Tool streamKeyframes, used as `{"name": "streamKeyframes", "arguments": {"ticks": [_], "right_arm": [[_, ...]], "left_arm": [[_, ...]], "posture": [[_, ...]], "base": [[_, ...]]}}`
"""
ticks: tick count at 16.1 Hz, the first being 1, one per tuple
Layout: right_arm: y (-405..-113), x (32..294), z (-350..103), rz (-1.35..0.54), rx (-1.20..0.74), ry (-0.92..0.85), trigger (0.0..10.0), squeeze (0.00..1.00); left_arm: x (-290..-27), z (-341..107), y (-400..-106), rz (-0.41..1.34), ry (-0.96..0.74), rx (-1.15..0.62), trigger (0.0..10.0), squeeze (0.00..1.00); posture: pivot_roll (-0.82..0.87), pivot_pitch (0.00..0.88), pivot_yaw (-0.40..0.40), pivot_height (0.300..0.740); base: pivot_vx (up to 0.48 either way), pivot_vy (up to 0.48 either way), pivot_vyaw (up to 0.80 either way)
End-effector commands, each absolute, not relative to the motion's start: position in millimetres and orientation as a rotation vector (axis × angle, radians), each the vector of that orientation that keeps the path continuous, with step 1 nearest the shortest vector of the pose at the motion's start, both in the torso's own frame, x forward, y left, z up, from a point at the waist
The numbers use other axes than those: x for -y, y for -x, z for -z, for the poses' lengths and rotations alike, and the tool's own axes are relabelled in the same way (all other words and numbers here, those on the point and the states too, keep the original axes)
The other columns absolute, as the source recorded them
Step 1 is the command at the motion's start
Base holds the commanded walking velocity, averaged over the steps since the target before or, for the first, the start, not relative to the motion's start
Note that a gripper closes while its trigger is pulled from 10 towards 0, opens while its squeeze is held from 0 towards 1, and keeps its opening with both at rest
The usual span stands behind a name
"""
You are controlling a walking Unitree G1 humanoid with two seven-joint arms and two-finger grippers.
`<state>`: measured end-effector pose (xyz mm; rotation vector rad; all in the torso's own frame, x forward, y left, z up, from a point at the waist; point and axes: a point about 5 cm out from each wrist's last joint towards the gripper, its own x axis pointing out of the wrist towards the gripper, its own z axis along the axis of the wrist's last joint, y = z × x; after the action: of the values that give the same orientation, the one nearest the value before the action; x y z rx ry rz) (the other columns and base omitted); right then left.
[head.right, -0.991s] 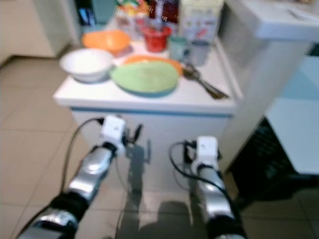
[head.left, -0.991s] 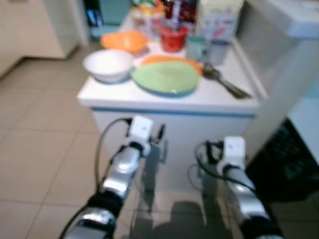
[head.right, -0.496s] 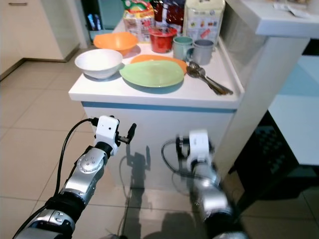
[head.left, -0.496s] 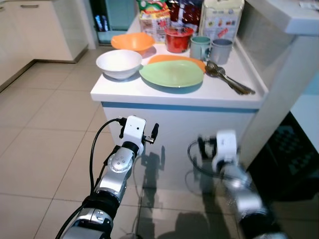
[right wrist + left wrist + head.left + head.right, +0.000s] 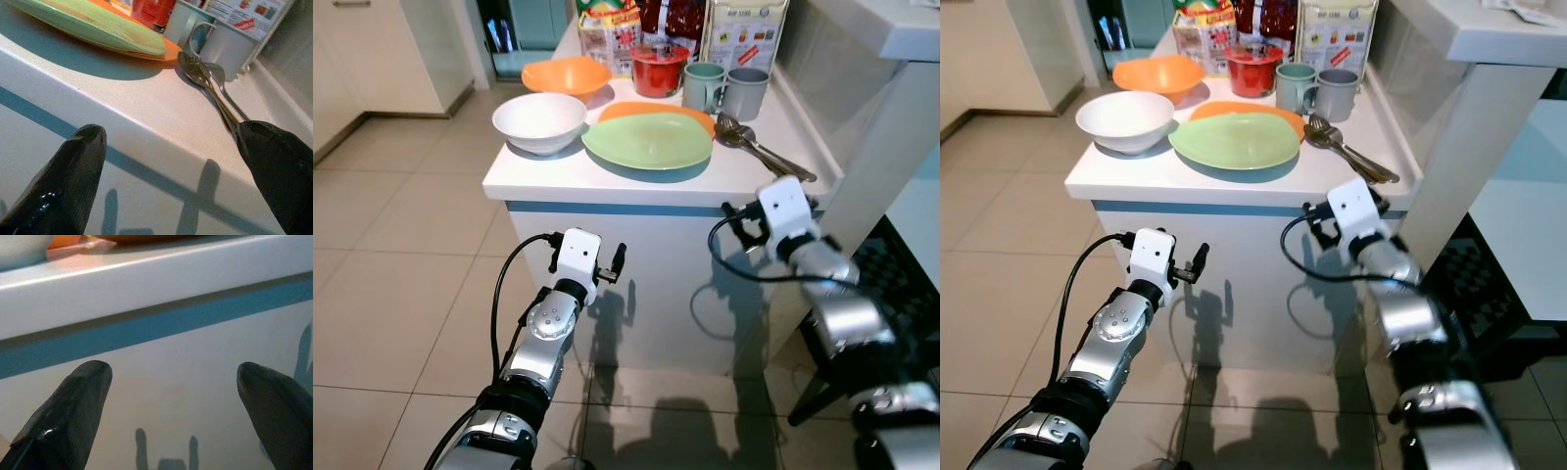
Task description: Setting the table
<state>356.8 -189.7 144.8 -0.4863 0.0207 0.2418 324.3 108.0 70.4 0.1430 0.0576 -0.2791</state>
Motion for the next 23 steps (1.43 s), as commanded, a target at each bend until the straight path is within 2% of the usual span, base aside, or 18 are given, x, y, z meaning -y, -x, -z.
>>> {"name": "streamKeyframes", "arguments": {"ticks": [1,7,11,18,23], "right_arm": [[-362,192,-146,-0.267,-0.051,0.551,10.0,0.00],[-388,189,-193,-0.341,0.034,0.696,10.0,0.00],[-395,183,-210,-0.392,0.067,0.770,10.0,0.00],[-401,181,-200,-0.412,0.006,0.817,10.0,0.00],[-407,174,-209,-0.443,0.001,0.916,10.0,0.00]], "left_arm": [[-111,-68,-324,0.267,-0.141,-0.071,10.0,0.00],[-110,-69,-325,0.262,-0.139,-0.068,10.0,0.00],[-110,-70,-325,0.257,-0.137,-0.065,10.0,0.00],[-108,-70,-326,0.256,-0.135,-0.063,10.0,0.00],[-107,-70,-325,0.245,-0.129,-0.057,10.0,0.00]], "posture": [[-0.04,0.000,0.027,0.740],[-0.03,0.000,0.019,0.740],[-0.03,0.000,0.013,0.740],[-0.03,0.000,0.002,0.740],[-0.01,0.000,-0.018,0.740]], "base": [[0.000,0.000,0.00],[0.000,0.000,0.00],[0.000,0.000,0.00],[0.000,0.000,0.00],[0.000,0.000,0.00]]}}
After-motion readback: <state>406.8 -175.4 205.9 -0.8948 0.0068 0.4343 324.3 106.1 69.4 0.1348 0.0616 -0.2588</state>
